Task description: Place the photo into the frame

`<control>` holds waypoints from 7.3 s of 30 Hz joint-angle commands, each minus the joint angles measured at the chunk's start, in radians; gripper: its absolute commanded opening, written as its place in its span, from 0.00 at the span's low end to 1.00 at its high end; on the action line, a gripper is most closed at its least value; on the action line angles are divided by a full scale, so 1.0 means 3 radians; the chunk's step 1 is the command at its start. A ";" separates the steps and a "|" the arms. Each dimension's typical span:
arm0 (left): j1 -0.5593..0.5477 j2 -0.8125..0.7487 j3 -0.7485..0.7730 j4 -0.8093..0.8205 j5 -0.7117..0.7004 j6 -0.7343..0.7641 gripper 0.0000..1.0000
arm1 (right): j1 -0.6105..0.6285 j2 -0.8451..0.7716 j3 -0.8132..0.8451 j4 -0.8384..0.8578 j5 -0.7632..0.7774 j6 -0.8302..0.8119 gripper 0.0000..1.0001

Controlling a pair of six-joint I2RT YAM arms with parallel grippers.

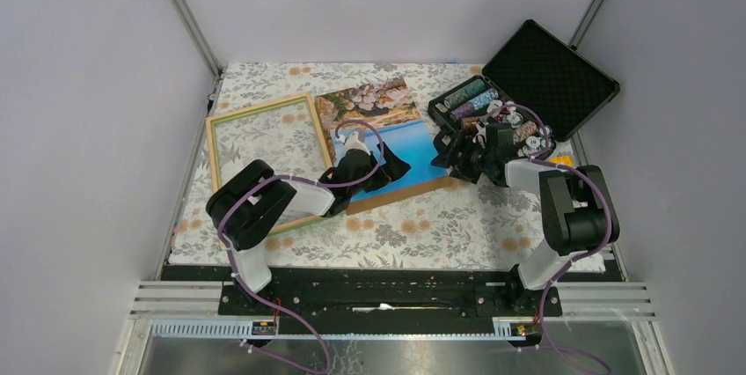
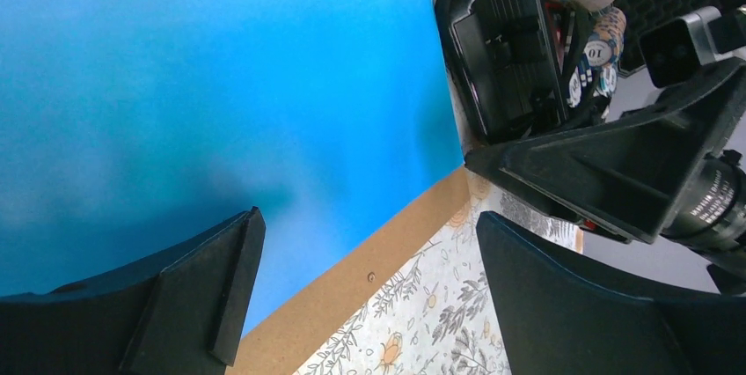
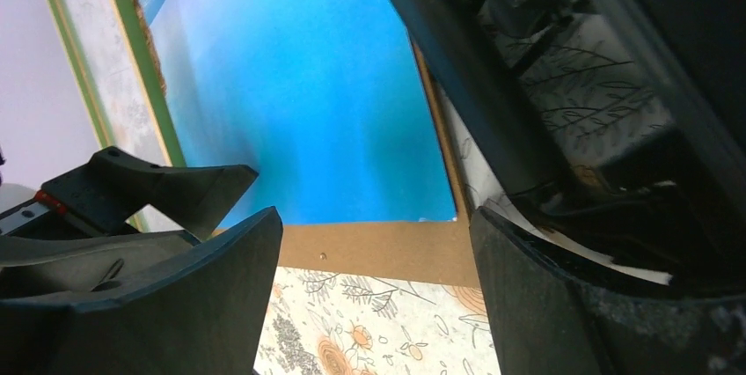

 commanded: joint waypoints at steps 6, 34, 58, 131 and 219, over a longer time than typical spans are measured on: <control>-0.0016 0.0050 0.0025 0.0129 0.0106 -0.0070 0.98 | -0.0015 0.0123 0.0165 0.0117 -0.0082 0.0034 0.85; -0.0011 0.0024 -0.0048 0.0209 0.0121 -0.0078 0.98 | -0.0017 0.0242 0.0248 -0.0015 -0.0059 -0.0053 0.78; -0.0009 0.0057 0.0014 0.0129 0.0123 -0.0083 0.98 | -0.0010 0.0309 0.0092 0.0472 -0.0662 0.0359 0.75; 0.0498 -0.2509 0.0648 -0.3108 0.0870 0.0080 0.99 | 0.0604 -0.1251 0.2386 -0.2527 0.0583 -0.1479 0.00; 0.1119 -0.0332 0.1724 -0.4148 0.0424 0.0082 0.06 | 0.2351 -0.0146 0.1048 -0.1034 0.0767 -0.0755 0.18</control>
